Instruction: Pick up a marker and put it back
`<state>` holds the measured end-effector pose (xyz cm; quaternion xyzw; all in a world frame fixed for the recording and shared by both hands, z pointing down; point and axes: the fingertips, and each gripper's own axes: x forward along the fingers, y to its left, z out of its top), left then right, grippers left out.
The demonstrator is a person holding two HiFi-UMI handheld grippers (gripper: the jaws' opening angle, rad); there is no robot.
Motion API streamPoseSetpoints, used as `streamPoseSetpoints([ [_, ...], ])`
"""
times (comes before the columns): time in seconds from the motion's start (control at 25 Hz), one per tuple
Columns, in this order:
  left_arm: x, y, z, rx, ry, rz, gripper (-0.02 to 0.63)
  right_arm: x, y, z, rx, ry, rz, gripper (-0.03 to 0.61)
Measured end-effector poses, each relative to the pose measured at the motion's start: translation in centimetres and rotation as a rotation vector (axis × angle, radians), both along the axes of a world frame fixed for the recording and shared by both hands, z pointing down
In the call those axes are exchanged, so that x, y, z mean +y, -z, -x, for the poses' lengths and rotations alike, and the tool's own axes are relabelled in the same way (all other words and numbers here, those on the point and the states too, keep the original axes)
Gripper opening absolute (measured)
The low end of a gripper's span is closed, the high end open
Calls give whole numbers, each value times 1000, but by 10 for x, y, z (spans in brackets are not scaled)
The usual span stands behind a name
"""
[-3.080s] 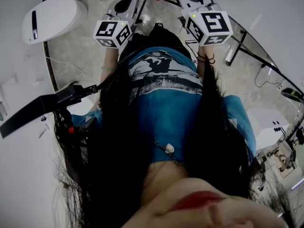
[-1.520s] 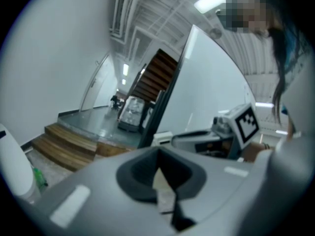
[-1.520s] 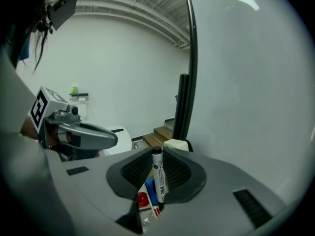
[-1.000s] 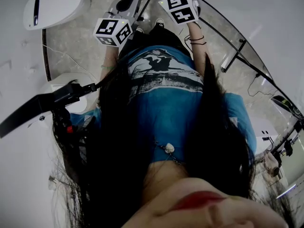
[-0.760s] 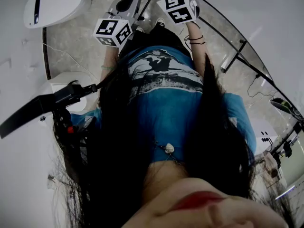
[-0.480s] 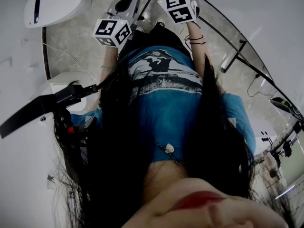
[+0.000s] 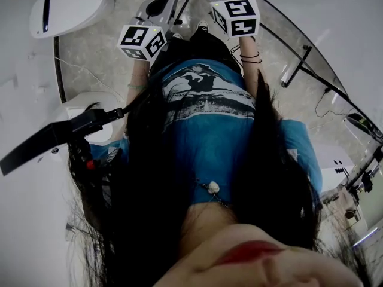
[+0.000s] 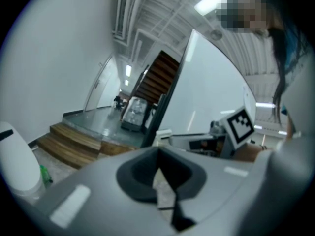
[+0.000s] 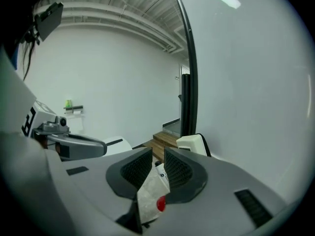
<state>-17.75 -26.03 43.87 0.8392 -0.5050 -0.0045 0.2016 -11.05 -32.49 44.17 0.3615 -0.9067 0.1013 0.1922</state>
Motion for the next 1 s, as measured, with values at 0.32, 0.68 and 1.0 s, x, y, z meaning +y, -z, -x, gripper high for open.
streamPoseSetpoints([
  [0.32,23,-13,-20,13,-75,50,0,43,11,-27,-171,-108,97,72],
  [0.68,45,-23,-31,28,-125,76,0,79,0,-27,-235,-121,172,72],
  [1.0,36,-15,-28,18,-79,66,0,78,10,-15,-279,-57,190,71],
])
